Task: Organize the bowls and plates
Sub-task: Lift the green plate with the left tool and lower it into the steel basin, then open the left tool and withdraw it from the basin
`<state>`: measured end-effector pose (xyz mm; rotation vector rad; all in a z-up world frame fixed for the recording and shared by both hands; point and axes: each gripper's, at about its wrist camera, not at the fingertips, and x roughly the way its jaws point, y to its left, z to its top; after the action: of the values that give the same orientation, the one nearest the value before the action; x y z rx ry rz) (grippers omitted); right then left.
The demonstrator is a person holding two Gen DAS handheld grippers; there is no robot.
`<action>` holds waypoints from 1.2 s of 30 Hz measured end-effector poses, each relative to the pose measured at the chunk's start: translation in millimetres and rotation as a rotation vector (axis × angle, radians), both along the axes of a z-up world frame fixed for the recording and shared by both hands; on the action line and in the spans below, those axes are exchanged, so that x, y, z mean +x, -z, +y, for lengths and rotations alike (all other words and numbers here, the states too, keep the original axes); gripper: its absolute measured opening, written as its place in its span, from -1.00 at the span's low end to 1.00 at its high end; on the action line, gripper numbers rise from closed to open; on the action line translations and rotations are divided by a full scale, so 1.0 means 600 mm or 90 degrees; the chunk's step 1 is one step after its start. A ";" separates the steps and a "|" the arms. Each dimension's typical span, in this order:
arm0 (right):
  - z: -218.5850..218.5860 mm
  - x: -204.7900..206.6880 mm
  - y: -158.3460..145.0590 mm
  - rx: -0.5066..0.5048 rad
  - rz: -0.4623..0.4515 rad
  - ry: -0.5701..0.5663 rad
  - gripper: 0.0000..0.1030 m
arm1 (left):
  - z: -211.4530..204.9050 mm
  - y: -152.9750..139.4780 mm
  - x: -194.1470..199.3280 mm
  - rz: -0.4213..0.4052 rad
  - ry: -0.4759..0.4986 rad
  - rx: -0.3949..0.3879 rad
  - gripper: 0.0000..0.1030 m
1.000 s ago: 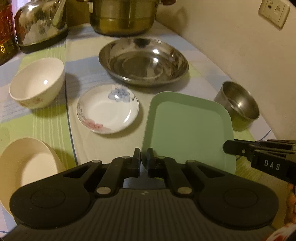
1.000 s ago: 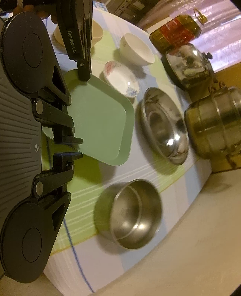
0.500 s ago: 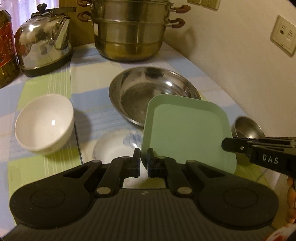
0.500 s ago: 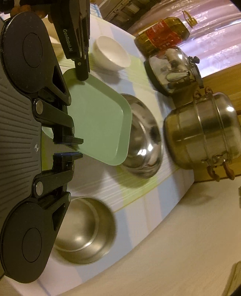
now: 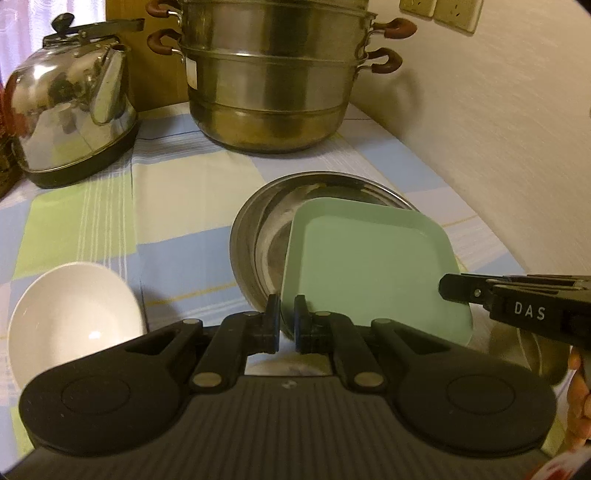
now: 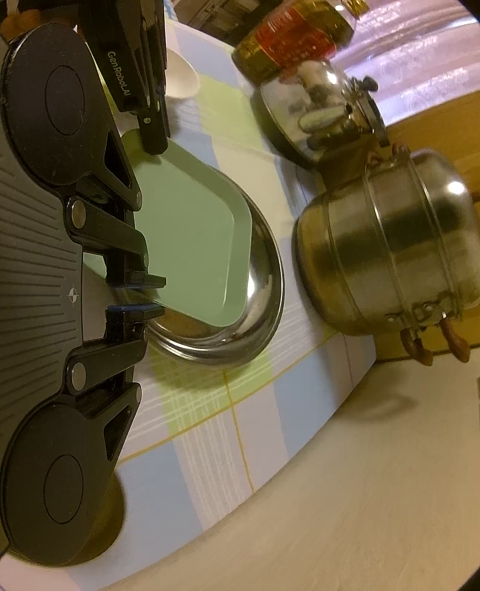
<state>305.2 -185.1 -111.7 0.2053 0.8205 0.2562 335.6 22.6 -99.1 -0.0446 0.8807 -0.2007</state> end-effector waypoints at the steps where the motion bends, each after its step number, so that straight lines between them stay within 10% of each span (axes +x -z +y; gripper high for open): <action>1: 0.001 0.009 0.003 -0.001 0.003 0.002 -0.84 | 0.000 0.004 0.008 0.003 0.000 0.000 -0.88; 31: -0.010 0.049 0.007 -0.009 -0.004 0.044 -0.81 | -0.010 0.012 0.044 0.012 -0.001 0.017 -0.80; 36: -0.024 0.010 -0.023 0.015 -0.018 0.039 -0.25 | 0.001 -0.023 0.002 0.007 -0.005 0.006 -0.75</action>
<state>311.1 -199.6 -97.8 0.2476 0.7821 0.2099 336.9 23.2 -85.4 -0.0406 0.8922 -0.1900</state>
